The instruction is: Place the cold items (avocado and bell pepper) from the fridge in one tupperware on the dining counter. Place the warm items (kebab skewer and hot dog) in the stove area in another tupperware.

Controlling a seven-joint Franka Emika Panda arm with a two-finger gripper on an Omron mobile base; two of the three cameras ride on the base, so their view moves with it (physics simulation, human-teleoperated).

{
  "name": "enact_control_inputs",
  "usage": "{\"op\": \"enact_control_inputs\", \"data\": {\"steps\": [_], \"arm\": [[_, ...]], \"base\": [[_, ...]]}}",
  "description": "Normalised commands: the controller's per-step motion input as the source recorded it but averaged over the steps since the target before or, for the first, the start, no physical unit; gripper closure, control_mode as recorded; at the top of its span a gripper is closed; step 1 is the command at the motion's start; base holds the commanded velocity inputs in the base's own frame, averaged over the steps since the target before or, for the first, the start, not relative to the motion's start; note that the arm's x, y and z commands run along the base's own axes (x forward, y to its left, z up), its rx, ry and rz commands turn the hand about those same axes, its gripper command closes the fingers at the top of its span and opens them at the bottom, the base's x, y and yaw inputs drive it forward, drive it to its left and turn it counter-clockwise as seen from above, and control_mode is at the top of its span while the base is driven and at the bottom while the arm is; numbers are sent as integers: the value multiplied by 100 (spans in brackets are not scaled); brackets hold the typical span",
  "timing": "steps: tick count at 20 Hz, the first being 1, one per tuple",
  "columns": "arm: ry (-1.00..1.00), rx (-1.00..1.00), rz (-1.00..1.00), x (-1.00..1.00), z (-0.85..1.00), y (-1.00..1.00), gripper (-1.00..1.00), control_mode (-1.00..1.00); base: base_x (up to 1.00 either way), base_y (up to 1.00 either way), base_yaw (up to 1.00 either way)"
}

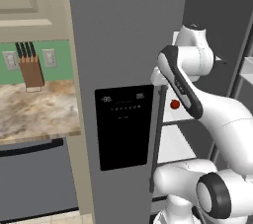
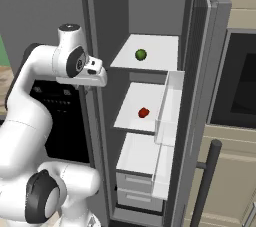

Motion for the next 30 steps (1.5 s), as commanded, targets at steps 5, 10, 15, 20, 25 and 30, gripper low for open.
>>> {"op": "enact_control_inputs", "data": {"steps": [5,10,15,20,25,30], "arm": [[0,0,0,-2,0,-5,-100,-100],[-4,0,-7,-70,-16,-61,-100,-100],[-11,-6,-11,-2,16,-84,-100,-100],[-19,-4,-20,58,45,-61,-100,-100],[-11,0,-12,68,67,-69,-100,-100],[-20,0,-1,56,48,-10,-100,-100]], "base": [[0,0,0],[0,0,0],[0,0,0],[0,0,0],[0,0,0],[0,0,0]]}}
